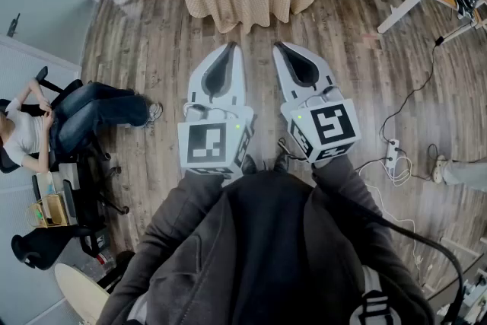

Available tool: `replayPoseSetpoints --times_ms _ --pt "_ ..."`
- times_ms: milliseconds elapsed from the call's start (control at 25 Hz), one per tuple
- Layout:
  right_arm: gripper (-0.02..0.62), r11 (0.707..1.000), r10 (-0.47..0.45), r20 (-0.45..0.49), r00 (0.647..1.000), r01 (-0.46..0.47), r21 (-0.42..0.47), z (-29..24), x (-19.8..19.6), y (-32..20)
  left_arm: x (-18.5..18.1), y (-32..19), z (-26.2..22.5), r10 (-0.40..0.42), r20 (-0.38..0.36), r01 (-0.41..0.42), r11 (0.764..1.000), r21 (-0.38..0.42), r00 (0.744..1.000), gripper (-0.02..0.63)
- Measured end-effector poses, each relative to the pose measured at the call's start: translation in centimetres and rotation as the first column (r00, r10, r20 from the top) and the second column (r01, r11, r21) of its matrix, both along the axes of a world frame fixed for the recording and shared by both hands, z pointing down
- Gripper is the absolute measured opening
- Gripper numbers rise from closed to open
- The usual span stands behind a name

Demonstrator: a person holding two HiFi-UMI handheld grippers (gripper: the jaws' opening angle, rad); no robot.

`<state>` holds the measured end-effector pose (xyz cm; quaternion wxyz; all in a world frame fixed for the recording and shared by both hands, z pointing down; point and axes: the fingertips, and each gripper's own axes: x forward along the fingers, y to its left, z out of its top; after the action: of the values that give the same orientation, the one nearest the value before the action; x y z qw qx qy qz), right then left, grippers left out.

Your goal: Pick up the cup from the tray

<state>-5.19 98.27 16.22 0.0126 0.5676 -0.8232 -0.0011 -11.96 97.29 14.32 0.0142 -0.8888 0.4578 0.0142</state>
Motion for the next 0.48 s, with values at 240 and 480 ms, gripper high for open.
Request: replayPoseSetpoints --times_ms 240,480 --pt "0.006 1.000 -0.014 -0.006 1.000 0.014 0.011 0.3 0.9 -0.8 1.1 -0.8 0.4 -0.006 0.004 0.006 1.000 0.001 1.000 0.008" --pt "0.006 1.000 -0.015 0.014 1.000 0.015 -0.003 1.1 2.5 -0.7 2.9 -0.8 1.0 -0.009 0.020 0.009 1.000 -0.007 1.000 0.008"
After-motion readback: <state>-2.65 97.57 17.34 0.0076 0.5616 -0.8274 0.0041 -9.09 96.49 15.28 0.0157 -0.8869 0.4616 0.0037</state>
